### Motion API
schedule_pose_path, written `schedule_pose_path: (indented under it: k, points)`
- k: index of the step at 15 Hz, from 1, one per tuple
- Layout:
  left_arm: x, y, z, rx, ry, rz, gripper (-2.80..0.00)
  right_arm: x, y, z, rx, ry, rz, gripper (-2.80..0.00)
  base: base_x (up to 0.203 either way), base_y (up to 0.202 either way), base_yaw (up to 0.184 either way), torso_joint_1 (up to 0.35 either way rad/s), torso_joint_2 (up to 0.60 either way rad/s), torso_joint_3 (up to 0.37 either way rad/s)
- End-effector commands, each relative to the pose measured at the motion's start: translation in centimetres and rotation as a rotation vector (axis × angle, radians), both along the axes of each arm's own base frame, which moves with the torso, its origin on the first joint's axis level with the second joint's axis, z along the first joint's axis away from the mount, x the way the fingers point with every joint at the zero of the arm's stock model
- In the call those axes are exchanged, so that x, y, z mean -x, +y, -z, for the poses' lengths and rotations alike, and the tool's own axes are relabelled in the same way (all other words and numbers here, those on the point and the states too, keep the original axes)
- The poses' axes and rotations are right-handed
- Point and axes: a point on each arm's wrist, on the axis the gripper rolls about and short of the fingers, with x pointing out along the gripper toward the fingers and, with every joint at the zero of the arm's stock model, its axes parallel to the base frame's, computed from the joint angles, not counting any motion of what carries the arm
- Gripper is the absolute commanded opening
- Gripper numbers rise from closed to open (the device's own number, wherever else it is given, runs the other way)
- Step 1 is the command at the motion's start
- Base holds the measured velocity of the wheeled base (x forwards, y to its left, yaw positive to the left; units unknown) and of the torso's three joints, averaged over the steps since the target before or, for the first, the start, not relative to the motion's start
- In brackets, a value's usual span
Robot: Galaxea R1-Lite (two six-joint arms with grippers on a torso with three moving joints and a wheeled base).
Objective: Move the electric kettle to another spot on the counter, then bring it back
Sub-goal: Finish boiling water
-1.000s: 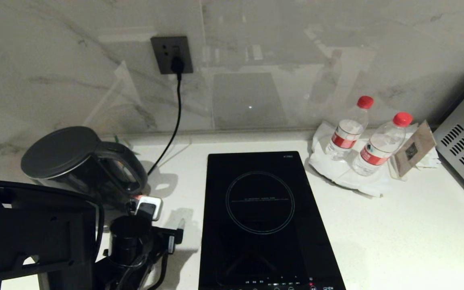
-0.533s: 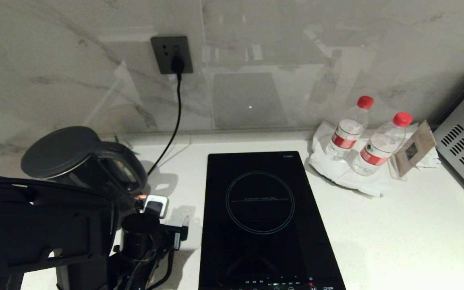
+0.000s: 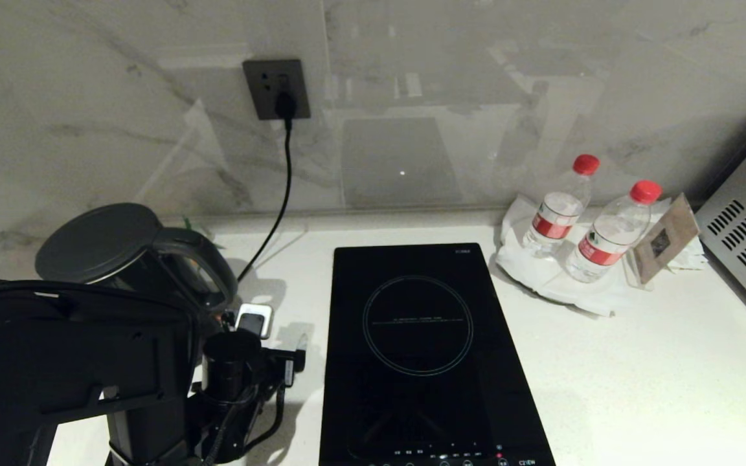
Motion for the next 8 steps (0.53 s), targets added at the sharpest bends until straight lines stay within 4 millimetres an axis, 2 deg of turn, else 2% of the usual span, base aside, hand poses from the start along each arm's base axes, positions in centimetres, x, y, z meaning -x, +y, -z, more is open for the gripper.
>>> schedule_pose_path:
  k: [1, 8]
  points:
    - [-0.51, 0.26, -0.05, 0.003, -0.014, -0.019, 0.0, 0.0, 0.0, 0.01, 0.0, 0.001, 0.0, -2.8, 0.0, 0.0, 0.0, 0.0, 0.0, 0.0]
    - [-1.31, 0.72, -0.65, 0.01, -0.044, -0.042, 0.0, -0.01, 0.0, 0.0, 0.0, 0.002, 0.0, -2.8, 0.0, 0.0, 0.0, 0.0, 0.0, 0.0]
